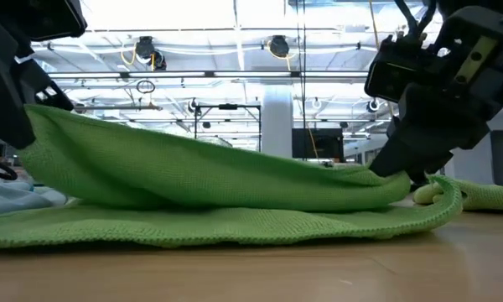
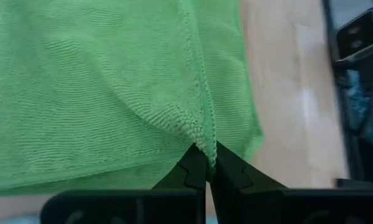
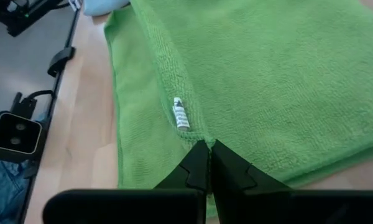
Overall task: Fold microfiber towels
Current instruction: Fold the top green microfiber cloth
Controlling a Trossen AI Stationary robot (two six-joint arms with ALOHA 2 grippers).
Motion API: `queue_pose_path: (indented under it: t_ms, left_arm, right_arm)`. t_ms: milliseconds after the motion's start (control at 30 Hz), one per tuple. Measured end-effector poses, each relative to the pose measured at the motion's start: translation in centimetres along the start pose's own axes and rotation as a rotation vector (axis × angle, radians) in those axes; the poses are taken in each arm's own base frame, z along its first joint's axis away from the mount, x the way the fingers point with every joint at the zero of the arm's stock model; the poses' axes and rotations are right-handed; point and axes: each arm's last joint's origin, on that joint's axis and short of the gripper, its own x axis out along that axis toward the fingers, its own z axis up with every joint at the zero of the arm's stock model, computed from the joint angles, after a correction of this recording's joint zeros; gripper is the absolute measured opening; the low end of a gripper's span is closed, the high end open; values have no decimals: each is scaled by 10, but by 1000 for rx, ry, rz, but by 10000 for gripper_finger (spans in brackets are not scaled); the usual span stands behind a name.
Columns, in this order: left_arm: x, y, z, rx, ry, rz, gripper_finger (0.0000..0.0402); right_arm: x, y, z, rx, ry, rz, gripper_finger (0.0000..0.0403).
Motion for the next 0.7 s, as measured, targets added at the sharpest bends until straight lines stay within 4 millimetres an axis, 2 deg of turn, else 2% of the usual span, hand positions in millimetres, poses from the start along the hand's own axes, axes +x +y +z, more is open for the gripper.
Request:
queue_pose_path:
  t_ms: [433, 567, 700]
  left_arm:
    - [0, -4, 1, -18, -1, -48, 10]
    - [-2, -7, -1, -11, -4, -66, 14]
    - [-3, -13, -2, -14, -18, -100, 47]
  right_arm:
    - [5, -1, -4, -3, 33, 33, 13]
    - [5, -1, -5, -2, 37, 30, 36]
    - [5, -1, -5, -4, 38, 31, 69]
